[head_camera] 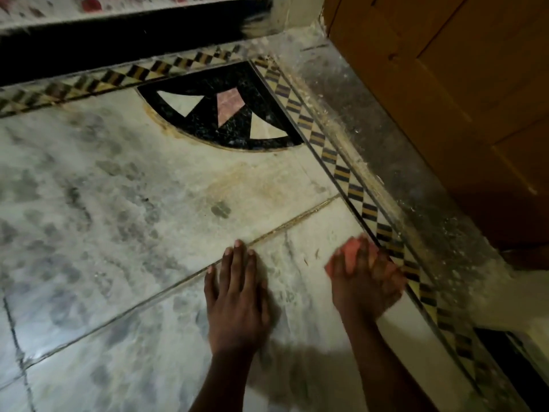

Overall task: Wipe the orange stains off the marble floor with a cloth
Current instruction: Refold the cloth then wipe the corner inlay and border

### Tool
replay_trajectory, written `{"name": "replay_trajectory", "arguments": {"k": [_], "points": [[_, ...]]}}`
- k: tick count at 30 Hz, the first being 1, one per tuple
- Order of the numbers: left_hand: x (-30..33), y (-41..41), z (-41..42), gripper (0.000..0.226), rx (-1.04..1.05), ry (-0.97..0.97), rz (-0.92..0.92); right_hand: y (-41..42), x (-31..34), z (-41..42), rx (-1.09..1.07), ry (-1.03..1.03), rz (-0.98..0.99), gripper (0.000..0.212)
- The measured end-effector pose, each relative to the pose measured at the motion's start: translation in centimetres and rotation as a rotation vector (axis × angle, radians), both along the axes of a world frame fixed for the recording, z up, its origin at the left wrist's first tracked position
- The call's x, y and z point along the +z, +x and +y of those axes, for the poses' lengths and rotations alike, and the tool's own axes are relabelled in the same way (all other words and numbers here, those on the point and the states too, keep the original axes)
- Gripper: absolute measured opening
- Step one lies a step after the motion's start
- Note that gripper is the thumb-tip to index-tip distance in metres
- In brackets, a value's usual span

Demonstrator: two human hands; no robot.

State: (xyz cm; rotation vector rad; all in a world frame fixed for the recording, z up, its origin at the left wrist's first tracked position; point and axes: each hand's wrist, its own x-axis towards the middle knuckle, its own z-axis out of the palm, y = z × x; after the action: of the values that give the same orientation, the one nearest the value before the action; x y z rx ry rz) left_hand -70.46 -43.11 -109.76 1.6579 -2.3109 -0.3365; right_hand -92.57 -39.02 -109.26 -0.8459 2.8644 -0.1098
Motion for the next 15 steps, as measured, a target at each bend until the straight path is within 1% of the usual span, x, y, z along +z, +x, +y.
{"name": "replay_trajectory", "arguments": {"k": [1,2,3,4,6,7,8,9,11,13,14,15], "points": [[-0.1,0.0,-0.1,0.068,-0.005,-0.006,-0.005,-0.1,-0.2,-3.6,-0.091,-0.063,-0.021,0.085],[-0.2,0.1,-0.2,0.069,-0.015,-0.015,-0.006,0.3,-0.3,-6.8,-0.103,-0.088,-0.055,0.083],[-0.2,0.3,-0.1,0.069,-0.025,-0.025,-0.013,1.4,-0.1,-8.6,-0.032,-0.066,-0.078,0.081],[0.0,0.5,0.0,0.070,-0.035,-0.025,-0.023,2.9,0.1,-8.9,0.120,-0.035,-0.073,0.079],[0.4,0.5,-0.1,0.070,-0.038,-0.008,-0.017,5.5,1.0,-6.0,0.482,-0.020,0.011,0.078],[0.5,0.3,-0.1,0.069,-0.035,-0.001,-0.009,6.2,1.4,-3.0,0.602,-0.030,0.026,0.078],[0.5,0.2,-0.2,0.068,-0.035,0.005,-0.007,6.4,1.8,0.2,0.651,-0.035,0.025,0.077],[0.5,0.1,-0.2,0.068,-0.040,0.014,-0.013,5.9,1.9,3.0,0.620,-0.027,0.021,0.077],[0.4,0.2,-0.1,0.070,-0.040,0.005,-0.026,3.2,1.8,4.1,0.414,0.033,-0.007,0.079],[0.1,0.2,-0.1,0.072,-0.036,-0.026,-0.027,0.6,1.0,0.0,0.179,0.043,-0.023,0.081],[0.0,0.2,-0.1,0.071,-0.035,-0.032,-0.033,-0.2,0.8,-3.3,0.082,-0.012,-0.047,0.080],[0.0,0.2,0.0,0.071,-0.036,-0.030,-0.031,-0.5,0.7,-6.9,0.039,-0.050,-0.095,0.079]]}}
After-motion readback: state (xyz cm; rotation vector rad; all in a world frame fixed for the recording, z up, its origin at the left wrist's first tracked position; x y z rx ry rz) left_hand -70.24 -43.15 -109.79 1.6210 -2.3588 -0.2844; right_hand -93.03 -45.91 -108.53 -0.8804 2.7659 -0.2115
